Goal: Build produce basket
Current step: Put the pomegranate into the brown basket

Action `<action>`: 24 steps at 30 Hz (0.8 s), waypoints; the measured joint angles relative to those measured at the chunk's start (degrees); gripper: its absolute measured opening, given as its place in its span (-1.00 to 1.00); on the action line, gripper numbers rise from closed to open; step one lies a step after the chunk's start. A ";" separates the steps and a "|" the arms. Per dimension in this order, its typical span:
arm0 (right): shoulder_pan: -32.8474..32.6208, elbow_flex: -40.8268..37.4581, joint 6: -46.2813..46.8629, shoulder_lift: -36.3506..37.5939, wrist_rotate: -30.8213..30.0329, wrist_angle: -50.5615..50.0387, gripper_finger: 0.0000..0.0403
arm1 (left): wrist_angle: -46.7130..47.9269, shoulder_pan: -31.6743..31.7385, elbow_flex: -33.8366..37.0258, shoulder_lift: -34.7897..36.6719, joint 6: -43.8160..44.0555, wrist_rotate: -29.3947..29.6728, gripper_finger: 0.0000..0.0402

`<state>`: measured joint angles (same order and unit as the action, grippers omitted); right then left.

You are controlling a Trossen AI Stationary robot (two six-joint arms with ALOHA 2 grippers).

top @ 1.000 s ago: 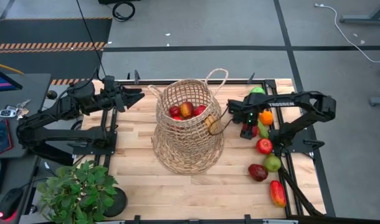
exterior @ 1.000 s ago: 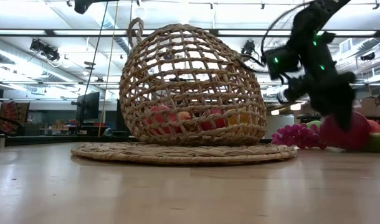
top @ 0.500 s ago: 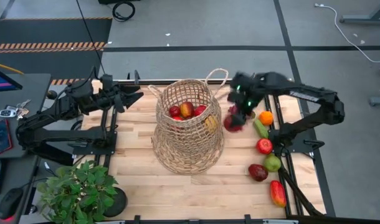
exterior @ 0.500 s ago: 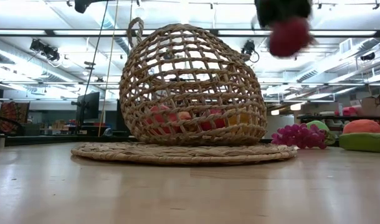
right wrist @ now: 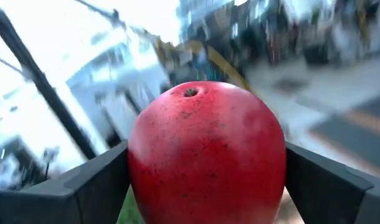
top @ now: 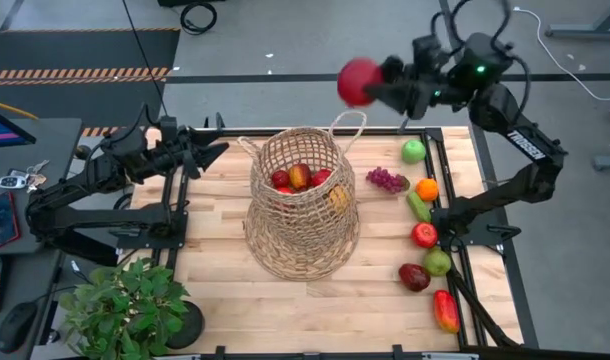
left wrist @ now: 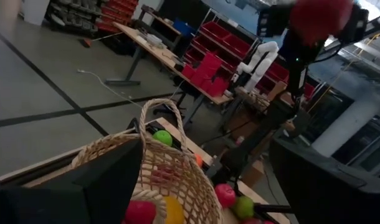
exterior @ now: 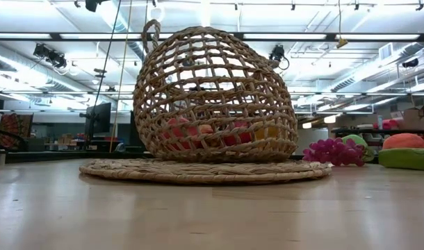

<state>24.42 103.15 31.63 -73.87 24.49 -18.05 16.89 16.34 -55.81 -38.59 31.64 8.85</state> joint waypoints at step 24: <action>-3.74 11.04 -4.97 -15.64 -2.62 -10.40 0.88 | 2.29 0.00 0.00 0.00 -0.79 0.17 0.78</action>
<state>20.68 114.19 26.65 -89.50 21.87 -28.45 19.18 16.34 -55.81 -38.59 30.85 9.02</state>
